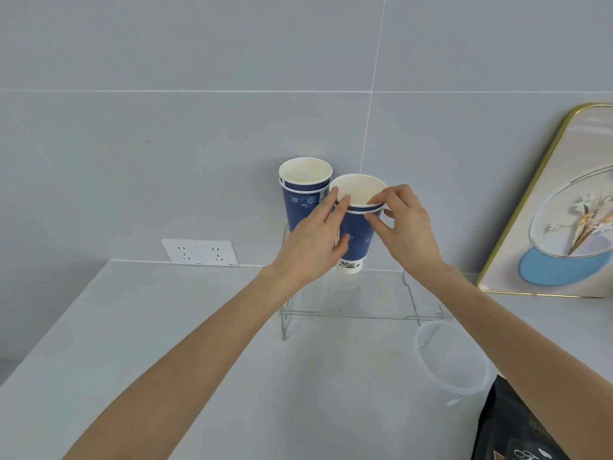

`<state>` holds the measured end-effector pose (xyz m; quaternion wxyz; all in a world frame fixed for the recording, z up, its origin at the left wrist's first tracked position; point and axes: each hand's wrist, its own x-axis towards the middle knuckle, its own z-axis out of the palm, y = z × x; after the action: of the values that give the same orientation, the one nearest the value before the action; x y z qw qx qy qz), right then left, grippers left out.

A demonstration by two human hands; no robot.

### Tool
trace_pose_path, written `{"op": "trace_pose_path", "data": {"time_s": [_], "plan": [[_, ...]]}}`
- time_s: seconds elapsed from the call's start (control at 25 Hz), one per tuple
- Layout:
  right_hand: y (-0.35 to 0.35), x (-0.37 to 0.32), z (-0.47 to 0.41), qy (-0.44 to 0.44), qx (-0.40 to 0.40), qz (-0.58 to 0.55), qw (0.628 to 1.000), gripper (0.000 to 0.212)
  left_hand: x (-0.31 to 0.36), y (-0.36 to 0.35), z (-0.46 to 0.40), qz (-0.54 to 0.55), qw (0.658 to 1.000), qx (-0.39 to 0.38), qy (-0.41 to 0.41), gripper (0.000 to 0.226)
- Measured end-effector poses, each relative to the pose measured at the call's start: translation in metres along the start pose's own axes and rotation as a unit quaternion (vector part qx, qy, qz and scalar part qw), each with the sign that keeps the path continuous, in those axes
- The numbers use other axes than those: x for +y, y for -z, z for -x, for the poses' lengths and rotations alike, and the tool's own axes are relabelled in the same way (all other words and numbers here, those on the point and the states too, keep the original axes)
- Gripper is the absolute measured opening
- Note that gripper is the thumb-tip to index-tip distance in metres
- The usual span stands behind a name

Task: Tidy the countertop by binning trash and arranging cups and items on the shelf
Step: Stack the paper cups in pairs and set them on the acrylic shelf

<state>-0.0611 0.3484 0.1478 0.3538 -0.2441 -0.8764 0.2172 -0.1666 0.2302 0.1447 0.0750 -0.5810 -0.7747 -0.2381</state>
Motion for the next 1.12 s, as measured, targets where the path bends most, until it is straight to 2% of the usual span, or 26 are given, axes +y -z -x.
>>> {"op": "trace_pose_path", "data": {"time_s": [0.24, 0.52, 0.6, 0.8, 1.12], "plan": [[-0.011, 0.005, -0.023, -0.008, -0.006, 0.011, 1.000, 0.022, 0.003, -0.005, -0.023, -0.051, 0.998, -0.025, 0.036, 0.059], [-0.011, 0.012, -0.035, -0.006, -0.026, 0.055, 0.998, 0.025, 0.001, -0.001, -0.035, -0.039, 0.995, -0.076, 0.045, 0.059], [-0.010, 0.014, -0.034, -0.001, -0.045, 0.067, 0.997, 0.032, 0.001, 0.002, -0.036, -0.036, 0.995, -0.086, 0.046, 0.059], [-0.006, 0.016, -0.024, 0.024, -0.127, 0.138, 0.982, 0.066, 0.003, 0.007, -0.030, -0.033, 0.995, -0.077, 0.048, 0.057], [0.029, -0.003, 0.017, 0.030, -0.164, 0.208, 0.964, 0.069, 0.014, 0.035, 0.008, -0.088, 0.994, -0.070, 0.010, 0.059]]}}
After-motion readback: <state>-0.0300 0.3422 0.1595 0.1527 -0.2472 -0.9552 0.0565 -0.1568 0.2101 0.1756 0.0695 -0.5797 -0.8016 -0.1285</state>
